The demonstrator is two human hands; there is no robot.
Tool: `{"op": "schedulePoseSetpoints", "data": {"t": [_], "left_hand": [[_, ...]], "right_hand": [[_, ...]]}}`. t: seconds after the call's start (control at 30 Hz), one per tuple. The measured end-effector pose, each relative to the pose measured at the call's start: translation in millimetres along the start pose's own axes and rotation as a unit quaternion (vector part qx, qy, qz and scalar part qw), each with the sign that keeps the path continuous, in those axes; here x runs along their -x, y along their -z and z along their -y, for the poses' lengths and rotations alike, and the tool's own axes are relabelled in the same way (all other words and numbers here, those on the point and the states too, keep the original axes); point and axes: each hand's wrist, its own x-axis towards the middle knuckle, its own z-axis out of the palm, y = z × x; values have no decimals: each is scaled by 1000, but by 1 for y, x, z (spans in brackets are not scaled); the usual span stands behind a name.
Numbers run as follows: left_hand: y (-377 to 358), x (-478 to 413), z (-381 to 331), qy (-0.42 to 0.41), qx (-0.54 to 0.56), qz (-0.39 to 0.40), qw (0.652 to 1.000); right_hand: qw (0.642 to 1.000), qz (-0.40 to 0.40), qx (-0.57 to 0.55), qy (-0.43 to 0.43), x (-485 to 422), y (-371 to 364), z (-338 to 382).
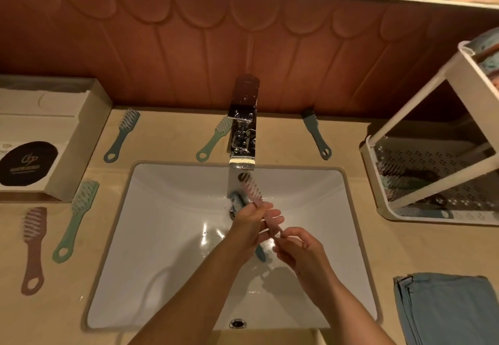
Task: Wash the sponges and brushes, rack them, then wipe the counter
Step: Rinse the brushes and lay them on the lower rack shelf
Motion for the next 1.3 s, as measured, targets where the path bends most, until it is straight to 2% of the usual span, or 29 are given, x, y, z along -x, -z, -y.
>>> {"op": "schedulePoseSetpoints", "data": {"t": [0.07,0.13,0.2,0.3,0.4,0.53,0.73,0.9,1.03,1.17,1.3], "left_hand": [[3,0,2,-3,-11,-32,999],[6,0,1,4,-8,-42,999],[11,0,0,9,-11,-41,999],[17,1,-3,16,-11,-48,999],[22,2,-4,34,8,-52,998],[27,1,-4,54,30,-52,997],[32,0,-6,59,34,-53,996],[30,4,-6,57,43,-37,997],[25,11,-6,54,70,-18,996],[17,21,-5,50,24,-21,998],[12,24,2,33,-20,-22,999]], "right_hand": [[997,14,77,2,-3,5,10],[988,-20,141,53,-19,15,23],[966,-87,203,133,-44,28,41],[908,-207,299,209,-85,45,75],[856,-280,389,194,-120,54,101],[825,-302,459,130,-145,59,105],[812,-321,464,146,-148,51,103],[818,-328,394,263,-128,52,87],[857,-266,279,341,-78,52,52],[898,-183,209,342,-15,53,12],[890,-158,235,359,12,63,-24]]}}
